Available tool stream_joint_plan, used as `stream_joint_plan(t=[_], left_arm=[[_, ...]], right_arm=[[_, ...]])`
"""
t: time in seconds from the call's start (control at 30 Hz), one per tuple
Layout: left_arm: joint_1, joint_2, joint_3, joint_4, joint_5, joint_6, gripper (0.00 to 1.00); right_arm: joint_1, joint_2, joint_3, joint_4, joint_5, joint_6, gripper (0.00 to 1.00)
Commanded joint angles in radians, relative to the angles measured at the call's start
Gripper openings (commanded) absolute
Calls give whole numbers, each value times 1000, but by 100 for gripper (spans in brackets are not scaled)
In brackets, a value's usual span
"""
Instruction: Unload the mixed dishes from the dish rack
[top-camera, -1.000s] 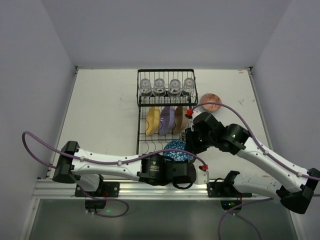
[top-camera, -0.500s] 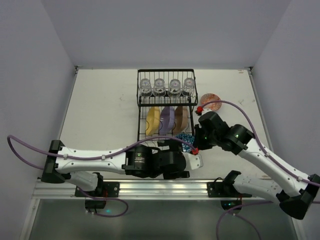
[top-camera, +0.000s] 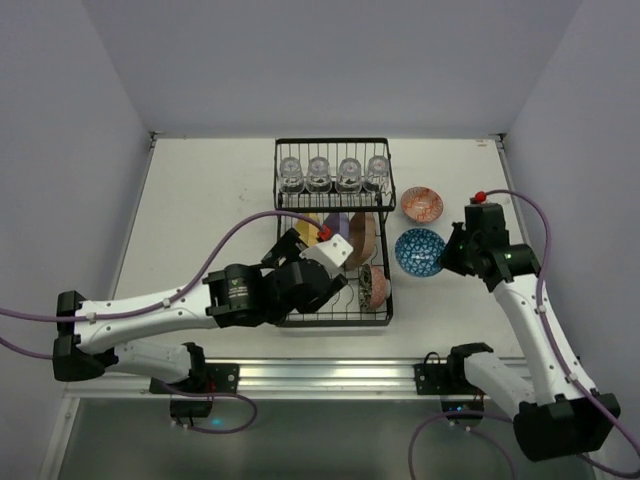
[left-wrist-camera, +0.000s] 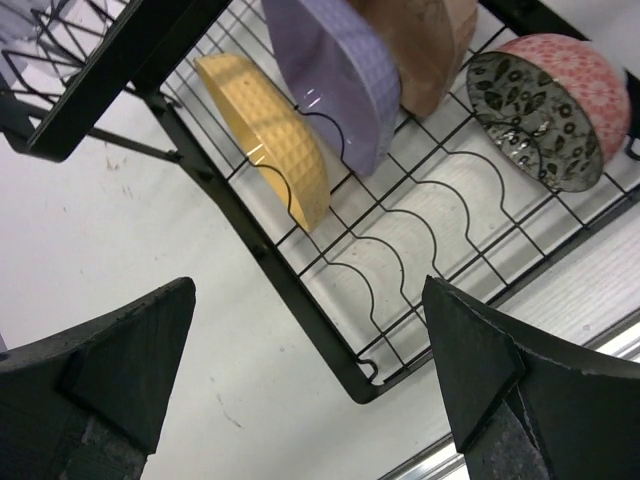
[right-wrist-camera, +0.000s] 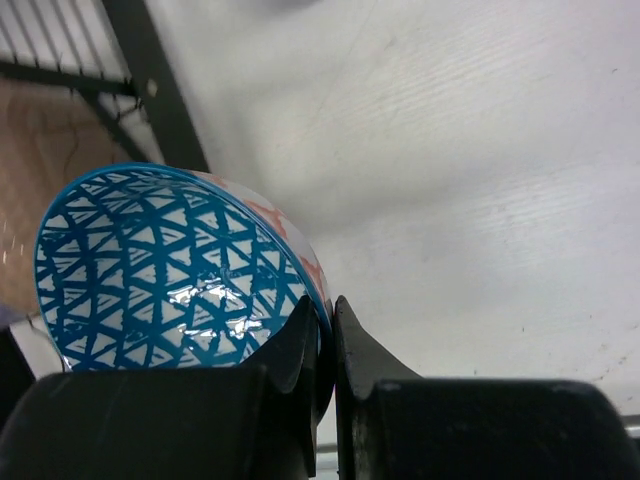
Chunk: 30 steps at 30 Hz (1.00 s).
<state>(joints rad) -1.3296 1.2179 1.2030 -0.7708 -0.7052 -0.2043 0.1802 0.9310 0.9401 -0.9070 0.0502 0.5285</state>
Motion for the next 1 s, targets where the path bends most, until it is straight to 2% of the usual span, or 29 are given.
stream_joint_plan(t=[0.0,0.2,0.4,0.5,0.77,0.97], left_arm=[[50,-20,-25,-1,-71,-147,100],[95,-90,-80,10,-80,-185,100],[98,-155,-144,28,-28,-182,100],[96,-178,-177,57,-8,-178,100],[96,-186,-227,128,56,-144,100],[96,-181,-227,133,70,-138,100]], right_arm=[[-106,52,29,204,17,5,0],[-226,330,179,371,36,34,0],[-235,651,405,411,8,39,0],[-237,756,483,411,-10,31,0],[-235,867,528,389,-46,33,0],[-237,868,456,424,-73,33,0]])
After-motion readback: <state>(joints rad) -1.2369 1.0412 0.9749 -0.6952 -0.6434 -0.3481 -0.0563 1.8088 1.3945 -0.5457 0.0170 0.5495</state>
